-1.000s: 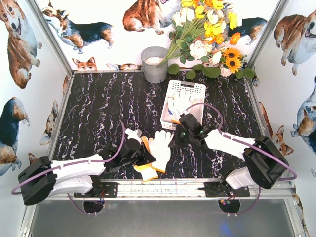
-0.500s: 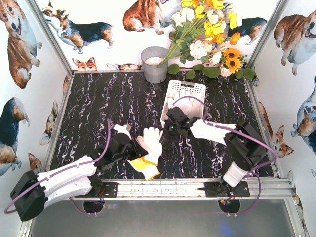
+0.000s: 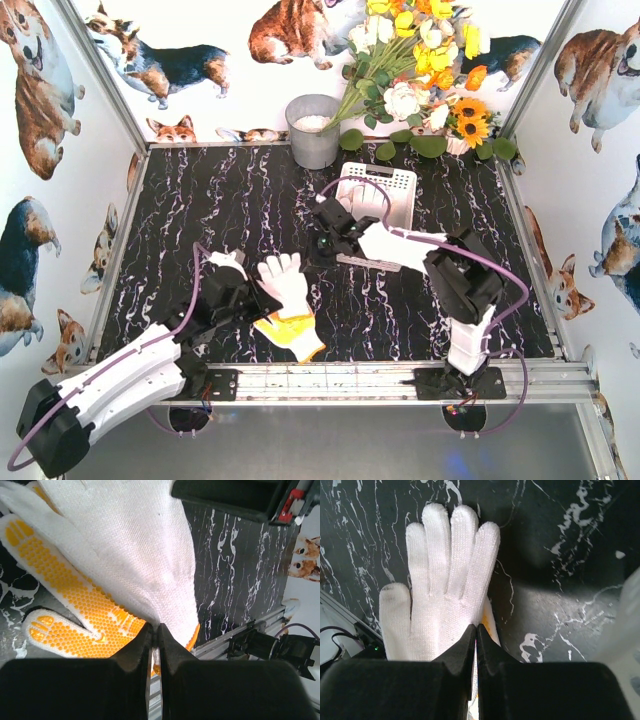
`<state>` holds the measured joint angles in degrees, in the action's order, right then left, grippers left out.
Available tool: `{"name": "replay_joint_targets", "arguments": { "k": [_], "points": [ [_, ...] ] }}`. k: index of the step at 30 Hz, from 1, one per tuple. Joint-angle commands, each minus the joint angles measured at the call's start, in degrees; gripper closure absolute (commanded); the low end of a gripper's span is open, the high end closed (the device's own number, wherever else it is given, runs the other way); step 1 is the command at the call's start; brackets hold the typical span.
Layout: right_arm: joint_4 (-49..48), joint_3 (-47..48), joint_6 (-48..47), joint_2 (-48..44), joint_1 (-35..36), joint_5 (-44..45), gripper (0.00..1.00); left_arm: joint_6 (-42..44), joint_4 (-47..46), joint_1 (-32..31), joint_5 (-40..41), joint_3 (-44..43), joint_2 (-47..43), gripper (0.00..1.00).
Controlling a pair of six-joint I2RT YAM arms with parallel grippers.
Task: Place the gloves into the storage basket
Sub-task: Pair the glove with the glove.
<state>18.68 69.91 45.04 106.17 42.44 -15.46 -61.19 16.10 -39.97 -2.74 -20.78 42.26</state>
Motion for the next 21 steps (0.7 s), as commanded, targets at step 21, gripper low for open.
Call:
{"name": "replay_joint_targets", "arguments": {
  "k": [21],
  "points": [
    [3.1, 8.8, -4.3, 2.6, 4.8, -1.9, 1.0, 2.4, 10.4, 0.8, -9.3, -1.1, -5.4, 1.0]
  ]
}}
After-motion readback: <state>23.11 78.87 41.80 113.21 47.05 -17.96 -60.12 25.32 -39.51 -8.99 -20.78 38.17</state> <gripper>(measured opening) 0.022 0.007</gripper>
